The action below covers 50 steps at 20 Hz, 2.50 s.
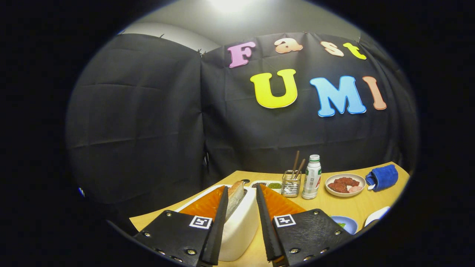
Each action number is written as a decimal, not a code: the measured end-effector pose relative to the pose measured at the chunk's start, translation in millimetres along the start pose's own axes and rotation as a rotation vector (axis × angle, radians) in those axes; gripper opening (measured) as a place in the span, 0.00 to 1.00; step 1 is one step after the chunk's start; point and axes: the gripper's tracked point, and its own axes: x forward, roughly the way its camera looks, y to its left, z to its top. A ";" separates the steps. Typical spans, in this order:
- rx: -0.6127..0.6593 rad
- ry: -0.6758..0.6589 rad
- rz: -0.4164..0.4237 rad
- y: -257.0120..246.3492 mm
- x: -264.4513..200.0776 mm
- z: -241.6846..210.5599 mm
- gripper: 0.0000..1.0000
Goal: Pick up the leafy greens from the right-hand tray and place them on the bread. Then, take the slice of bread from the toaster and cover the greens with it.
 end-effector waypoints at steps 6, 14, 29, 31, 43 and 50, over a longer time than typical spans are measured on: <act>-0.039 0.085 -0.010 21.0 22.0 -42.1 0.74; -0.015 0.089 -0.073 19.7 35.4 -55.5 0.99; -0.016 0.062 -0.098 2.7 33.0 -49.2 0.52; -0.019 0.059 -0.099 2.0 32.9 -49.1 0.52; -0.114 0.039 -0.080 18.7 33.1 -43.6 0.51; -0.072 0.038 -0.043 23.4 28.7 -47.0 0.04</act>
